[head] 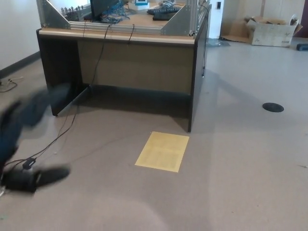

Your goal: A person hands over a black lunchbag to the robot and the robot uses its left hand to grab the strips of the lunchbag, the gives it back to the person.

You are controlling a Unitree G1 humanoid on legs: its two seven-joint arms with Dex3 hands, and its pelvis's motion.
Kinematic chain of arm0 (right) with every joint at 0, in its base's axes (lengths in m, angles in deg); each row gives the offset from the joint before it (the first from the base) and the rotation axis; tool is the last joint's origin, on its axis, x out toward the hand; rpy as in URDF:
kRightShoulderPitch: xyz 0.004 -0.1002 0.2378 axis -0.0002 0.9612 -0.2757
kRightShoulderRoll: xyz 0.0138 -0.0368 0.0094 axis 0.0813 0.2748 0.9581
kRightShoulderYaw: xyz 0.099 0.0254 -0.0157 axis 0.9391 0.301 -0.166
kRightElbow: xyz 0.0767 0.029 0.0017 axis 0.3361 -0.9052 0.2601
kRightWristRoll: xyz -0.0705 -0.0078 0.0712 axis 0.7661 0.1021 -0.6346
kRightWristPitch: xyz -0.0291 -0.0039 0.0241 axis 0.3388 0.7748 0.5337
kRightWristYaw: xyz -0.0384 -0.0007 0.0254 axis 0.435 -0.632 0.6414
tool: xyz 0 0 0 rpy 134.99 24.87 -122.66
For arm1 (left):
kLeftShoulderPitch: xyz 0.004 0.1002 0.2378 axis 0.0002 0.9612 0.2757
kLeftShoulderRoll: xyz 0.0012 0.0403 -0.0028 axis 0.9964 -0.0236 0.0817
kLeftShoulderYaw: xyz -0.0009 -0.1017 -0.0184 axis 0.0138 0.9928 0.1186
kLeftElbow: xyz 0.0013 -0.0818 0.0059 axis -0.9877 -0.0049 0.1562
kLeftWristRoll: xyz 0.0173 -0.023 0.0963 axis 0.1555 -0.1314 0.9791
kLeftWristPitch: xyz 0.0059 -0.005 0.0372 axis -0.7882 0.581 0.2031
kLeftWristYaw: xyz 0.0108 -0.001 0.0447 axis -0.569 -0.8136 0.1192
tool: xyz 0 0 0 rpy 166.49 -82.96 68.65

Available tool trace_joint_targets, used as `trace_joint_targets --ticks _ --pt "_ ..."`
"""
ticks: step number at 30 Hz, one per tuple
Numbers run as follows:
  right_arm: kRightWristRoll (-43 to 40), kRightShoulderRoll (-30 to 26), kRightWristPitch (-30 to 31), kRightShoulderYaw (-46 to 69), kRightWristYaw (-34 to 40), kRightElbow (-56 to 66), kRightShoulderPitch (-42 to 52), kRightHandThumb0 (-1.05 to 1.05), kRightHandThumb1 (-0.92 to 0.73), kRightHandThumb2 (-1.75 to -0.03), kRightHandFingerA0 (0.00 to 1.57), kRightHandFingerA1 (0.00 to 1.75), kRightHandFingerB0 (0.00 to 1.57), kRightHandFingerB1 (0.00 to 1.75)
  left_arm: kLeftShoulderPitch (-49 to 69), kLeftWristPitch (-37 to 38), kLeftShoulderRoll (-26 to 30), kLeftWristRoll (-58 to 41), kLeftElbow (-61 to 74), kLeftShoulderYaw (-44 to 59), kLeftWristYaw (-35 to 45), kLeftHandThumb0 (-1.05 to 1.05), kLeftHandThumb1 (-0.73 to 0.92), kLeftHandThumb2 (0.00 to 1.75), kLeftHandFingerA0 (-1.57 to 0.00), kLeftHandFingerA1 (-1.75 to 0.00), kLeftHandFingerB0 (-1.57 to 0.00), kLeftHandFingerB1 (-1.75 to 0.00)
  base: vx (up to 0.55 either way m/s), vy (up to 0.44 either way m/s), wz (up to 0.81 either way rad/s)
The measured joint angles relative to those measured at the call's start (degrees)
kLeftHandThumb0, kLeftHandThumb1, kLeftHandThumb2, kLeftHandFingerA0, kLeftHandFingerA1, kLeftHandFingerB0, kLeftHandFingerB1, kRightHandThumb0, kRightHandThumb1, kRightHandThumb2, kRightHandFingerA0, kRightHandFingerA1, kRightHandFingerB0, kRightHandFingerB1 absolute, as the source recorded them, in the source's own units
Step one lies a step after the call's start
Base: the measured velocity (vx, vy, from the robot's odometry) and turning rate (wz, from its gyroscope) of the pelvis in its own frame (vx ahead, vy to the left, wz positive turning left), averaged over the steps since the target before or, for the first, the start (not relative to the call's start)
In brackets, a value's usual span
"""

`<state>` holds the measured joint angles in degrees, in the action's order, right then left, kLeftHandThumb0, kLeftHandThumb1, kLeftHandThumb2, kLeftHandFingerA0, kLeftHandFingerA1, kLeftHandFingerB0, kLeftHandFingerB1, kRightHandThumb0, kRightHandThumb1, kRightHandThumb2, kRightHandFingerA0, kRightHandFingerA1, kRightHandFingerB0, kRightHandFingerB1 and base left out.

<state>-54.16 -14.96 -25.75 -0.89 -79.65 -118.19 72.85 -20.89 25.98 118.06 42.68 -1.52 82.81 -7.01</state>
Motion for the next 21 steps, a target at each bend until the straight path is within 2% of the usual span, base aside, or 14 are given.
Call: trace_joint_targets --ticks 8,9,10,12,15,21 --pt "0.4 -0.1 0.1 -0.6 0.0 0.0 -1.3 -0.7 -0.78 -0.64 0.32 0.39 0.3 0.33 -20.8 -7.4 -0.6 0.3 2.8 -6.5 4.6 -0.78 0.55 0.6 0.0 -0.24 -0.04 -0.25 0.0 0.0 0.0" --pt "0.4 -0.1 0.1 -0.7 0.0 0.0 -1.4 -0.69 -0.77 -0.63 0.32 0.39 0.3 0.34 -22.5 -8.1 -0.8 0.4 2.8 -7.1 5.0 -0.73 0.43 0.8 -0.05 -0.18 -0.05 -0.2 0.0 0.0 0.0" --pt "0.5 -0.1 0.1 -0.8 0.0 0.0 -1.5 -0.69 -0.77 -0.63 0.31 0.39 0.3 0.34 -25.3 -9.4 -1.3 0.6 2.9 -8.4 5.7 -0.71 0.43 0.85 0.0 -0.14 -0.07 -0.2 0.0 0.0 0.0" --pt "0.5 -0.1 0.1 -1.0 0.0 0.0 -1.6 -0.7 -0.78 -0.63 0.31 0.39 0.3 0.34 -28.4 -10.9 -2.0 1.0 2.9 -9.9 6.5 -0.81 0.49 0.85 -0.01 0.0 -0.06 -0.08 0.0 0.0 0.0" --pt "0.5 -0.1 0.1 -1.1 0.0 0.0 -1.8 -0.7 -0.78 -0.64 0.31 0.38 0.3 0.33 -31.4 -12.7 -3.1 1.5 3.0 -11.5 7.4 -0.82 0.47 0.85 0.0 0.0 -0.02 -0.03 0.0 0.0 0.0" --pt "0.8 -0.2 0.2 -1.5 0.1 0.0 -2.1 -0.69 -0.77 -0.64 0.31 0.38 0.3 0.33 -39.7 -19.2 -9.0 4.9 1.7 -17.9 9.1 -0.8 0.47 0.83 0.0 0.0 0.0 -0.01 0.0 0.0 0.0"
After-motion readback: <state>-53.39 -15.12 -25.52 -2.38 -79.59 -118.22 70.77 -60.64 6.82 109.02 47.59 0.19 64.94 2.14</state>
